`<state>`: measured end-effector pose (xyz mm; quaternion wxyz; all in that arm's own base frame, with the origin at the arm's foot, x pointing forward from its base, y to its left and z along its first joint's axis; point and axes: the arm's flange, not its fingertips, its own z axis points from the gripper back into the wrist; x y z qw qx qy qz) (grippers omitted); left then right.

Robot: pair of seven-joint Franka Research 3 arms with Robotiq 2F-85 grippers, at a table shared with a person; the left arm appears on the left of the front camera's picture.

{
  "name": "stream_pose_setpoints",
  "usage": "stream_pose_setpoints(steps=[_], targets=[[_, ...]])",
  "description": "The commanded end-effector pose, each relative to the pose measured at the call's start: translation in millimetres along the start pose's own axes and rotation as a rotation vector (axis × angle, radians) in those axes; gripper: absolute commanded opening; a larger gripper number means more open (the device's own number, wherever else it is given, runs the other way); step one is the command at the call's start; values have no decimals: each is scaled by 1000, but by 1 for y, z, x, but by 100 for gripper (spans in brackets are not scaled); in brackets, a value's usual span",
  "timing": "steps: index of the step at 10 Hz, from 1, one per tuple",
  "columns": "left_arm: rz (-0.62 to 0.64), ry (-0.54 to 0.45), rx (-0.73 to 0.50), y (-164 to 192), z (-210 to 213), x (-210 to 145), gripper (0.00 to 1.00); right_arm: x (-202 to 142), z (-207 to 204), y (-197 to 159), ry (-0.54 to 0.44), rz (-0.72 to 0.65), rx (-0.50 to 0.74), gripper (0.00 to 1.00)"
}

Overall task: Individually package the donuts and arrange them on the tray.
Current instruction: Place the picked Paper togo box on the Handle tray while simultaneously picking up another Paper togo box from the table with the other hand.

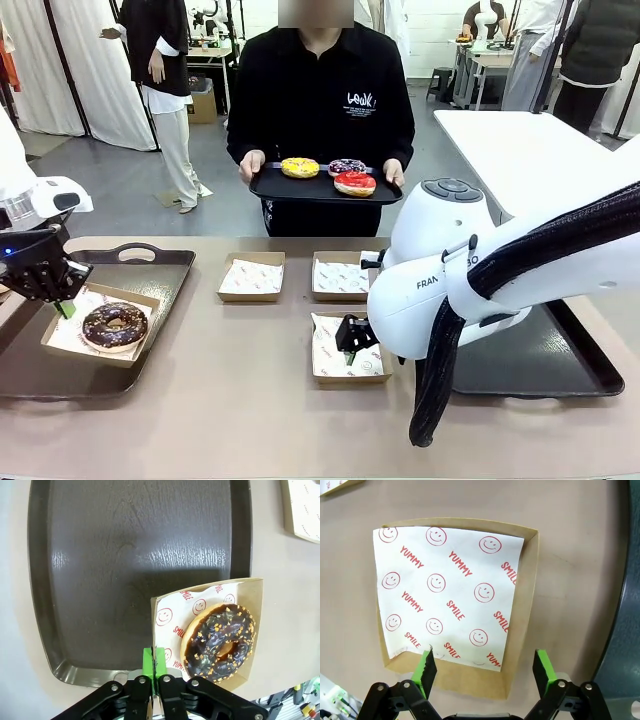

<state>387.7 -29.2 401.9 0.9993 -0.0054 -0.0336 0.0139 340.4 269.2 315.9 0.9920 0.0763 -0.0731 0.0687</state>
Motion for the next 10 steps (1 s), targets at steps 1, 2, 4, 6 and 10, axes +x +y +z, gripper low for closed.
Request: stream_pose_setpoints(steps=[1,2,4,6,10], targets=[[17,9,39,3,-15,1,1,3,-4,0,-4,6,41,100],[23,18,41,2,-19,2,1,3,-4,0,-7,8,41,100],[25,29,37,8,-27,4,1,3,-5,1,-12,10,38,100],[24,37,40,11,-35,7,1,4,-5,1,-14,12,37,100],[30,33,48,23,-39,8,100,4,-3,3,-21,15,23,0]])
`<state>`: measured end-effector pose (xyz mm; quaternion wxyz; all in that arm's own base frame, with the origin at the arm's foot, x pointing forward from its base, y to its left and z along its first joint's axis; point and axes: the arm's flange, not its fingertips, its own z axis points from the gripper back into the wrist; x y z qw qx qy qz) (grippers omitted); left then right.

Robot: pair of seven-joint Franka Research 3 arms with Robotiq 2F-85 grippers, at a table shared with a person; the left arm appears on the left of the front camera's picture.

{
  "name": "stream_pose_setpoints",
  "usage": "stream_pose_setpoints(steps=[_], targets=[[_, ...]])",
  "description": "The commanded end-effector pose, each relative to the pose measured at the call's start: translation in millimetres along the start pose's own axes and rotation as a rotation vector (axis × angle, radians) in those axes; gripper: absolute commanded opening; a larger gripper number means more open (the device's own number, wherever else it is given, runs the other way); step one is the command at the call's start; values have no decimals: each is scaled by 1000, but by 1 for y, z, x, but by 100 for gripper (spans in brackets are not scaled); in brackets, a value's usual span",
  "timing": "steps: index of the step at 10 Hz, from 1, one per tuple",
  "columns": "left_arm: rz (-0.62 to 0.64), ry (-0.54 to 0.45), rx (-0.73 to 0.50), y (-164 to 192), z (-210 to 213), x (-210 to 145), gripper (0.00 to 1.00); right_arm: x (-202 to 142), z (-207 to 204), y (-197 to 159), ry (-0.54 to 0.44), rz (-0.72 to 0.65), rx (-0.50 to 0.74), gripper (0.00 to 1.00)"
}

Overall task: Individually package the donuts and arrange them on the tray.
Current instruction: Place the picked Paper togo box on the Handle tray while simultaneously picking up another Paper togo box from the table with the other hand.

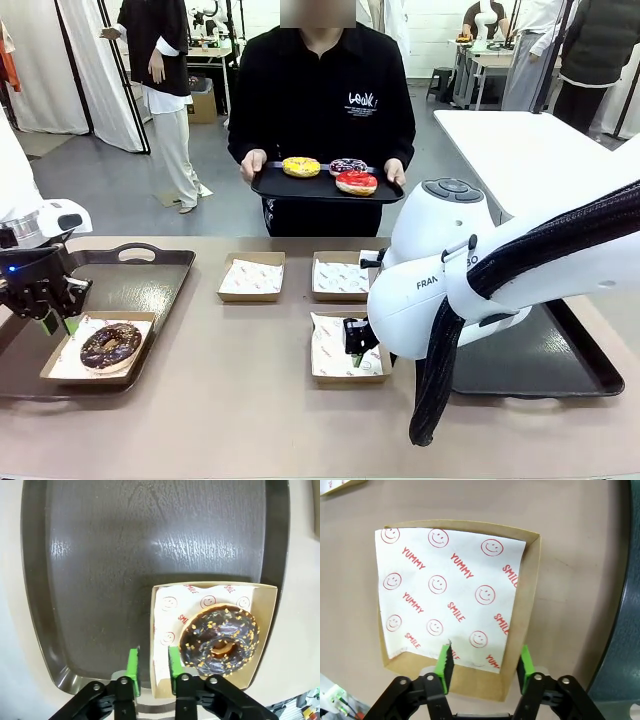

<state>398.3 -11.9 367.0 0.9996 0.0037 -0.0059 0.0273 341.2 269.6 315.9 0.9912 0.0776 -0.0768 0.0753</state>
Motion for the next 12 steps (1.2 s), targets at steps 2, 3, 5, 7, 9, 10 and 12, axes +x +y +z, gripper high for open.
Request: stream_pose_setpoints(steps=[2,3,5,7,9,10,12], targets=[[6,-29,20,9,-4,-2,81,5,-3,2,-30,-17,5,13],[6,-31,14,11,-4,-2,91,6,-3,3,-40,-29,-13,3],[6,-35,1,13,-5,-3,100,6,-1,3,-45,-52,-49,0],[8,-42,-29,13,-4,-5,100,5,1,4,-42,-56,-69,0],[0,-57,-112,15,5,-13,100,-2,23,12,-28,-33,-97,0],[6,-80,-210,18,18,-23,100,-13,53,19,-14,11,-122,0],[22,-73,-546,39,50,-45,100,-20,135,29,-72,55,-95,0]])
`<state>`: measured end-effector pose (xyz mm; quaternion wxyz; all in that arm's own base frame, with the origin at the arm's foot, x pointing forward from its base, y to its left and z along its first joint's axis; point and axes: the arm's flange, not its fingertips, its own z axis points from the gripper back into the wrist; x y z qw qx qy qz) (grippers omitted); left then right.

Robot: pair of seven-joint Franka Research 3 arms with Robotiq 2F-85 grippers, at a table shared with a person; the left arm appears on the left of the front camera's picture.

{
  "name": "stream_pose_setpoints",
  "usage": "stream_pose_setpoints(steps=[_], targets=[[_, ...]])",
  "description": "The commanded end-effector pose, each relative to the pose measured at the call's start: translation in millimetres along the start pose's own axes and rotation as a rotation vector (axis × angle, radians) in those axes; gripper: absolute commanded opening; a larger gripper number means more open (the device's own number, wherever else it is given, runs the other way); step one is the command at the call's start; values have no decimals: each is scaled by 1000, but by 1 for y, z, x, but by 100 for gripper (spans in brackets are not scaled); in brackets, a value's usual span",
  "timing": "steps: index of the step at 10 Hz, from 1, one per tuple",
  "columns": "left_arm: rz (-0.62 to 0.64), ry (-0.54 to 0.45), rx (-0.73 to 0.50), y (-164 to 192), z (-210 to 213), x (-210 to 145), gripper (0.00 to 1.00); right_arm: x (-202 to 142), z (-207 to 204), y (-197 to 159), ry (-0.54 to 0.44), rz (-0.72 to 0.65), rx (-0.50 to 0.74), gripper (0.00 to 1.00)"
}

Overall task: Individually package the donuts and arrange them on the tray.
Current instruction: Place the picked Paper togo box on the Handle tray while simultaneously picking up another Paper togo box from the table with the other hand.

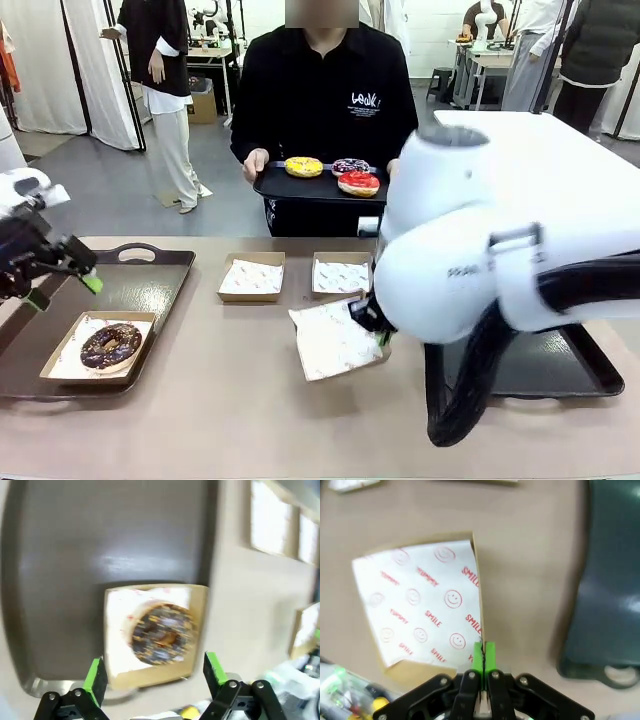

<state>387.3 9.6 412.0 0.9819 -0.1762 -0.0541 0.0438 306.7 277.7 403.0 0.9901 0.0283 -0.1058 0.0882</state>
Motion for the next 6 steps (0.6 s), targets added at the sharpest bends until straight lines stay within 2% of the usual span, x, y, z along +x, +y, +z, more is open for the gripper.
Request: stream_pose_setpoints(steps=[1,3,6], targets=[[2,16,-321,27,34,-42,100,8,85,-4,-54,6,5,0],[72,-8,-588,68,63,-50,100,43,142,-6,-95,-62,-14,0],[104,-44,-827,118,69,-60,100,111,168,-16,-55,-187,-62,0]])
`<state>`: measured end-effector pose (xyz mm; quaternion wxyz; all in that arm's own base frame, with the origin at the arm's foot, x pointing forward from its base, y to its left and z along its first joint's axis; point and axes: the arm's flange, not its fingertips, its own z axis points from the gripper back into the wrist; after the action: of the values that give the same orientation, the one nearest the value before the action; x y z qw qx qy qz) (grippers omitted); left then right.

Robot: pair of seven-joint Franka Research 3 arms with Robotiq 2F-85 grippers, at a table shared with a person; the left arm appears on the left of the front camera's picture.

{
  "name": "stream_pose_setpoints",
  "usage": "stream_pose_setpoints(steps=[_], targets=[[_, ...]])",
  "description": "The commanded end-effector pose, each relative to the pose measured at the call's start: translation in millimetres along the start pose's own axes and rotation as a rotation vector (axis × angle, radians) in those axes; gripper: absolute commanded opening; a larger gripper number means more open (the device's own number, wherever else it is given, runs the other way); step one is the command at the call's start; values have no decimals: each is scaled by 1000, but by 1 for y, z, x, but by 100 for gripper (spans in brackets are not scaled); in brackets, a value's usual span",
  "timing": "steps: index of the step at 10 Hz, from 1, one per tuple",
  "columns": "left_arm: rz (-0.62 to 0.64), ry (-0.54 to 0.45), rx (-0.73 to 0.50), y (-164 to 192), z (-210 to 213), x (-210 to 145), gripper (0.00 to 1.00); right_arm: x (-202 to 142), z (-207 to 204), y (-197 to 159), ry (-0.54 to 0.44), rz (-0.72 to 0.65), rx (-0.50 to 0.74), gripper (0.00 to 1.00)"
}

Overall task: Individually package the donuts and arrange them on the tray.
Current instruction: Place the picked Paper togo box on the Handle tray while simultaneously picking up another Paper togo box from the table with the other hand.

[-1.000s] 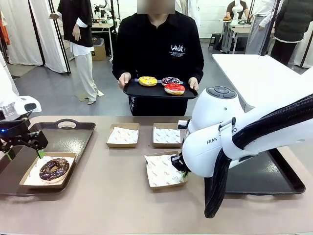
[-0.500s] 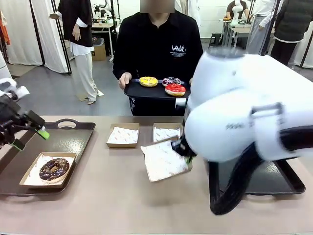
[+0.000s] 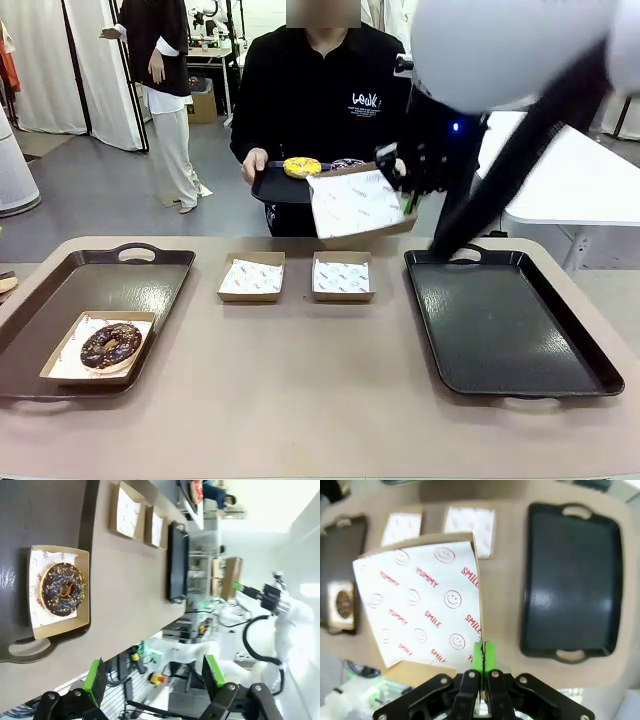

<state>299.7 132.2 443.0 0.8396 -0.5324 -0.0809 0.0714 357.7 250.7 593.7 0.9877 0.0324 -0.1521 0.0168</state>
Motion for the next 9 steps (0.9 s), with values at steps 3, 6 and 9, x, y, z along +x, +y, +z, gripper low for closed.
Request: stream_pose_setpoints(steps=[3,6,9], targets=[[43,-14,-179,41,2,13,100,87,-40,-5,86,-215,-53,0],[87,-56,-204,55,6,4,100,117,-61,-25,111,-289,-43,0],[91,-27,-183,53,0,7,100,117,-71,-34,113,-270,-24,0]])
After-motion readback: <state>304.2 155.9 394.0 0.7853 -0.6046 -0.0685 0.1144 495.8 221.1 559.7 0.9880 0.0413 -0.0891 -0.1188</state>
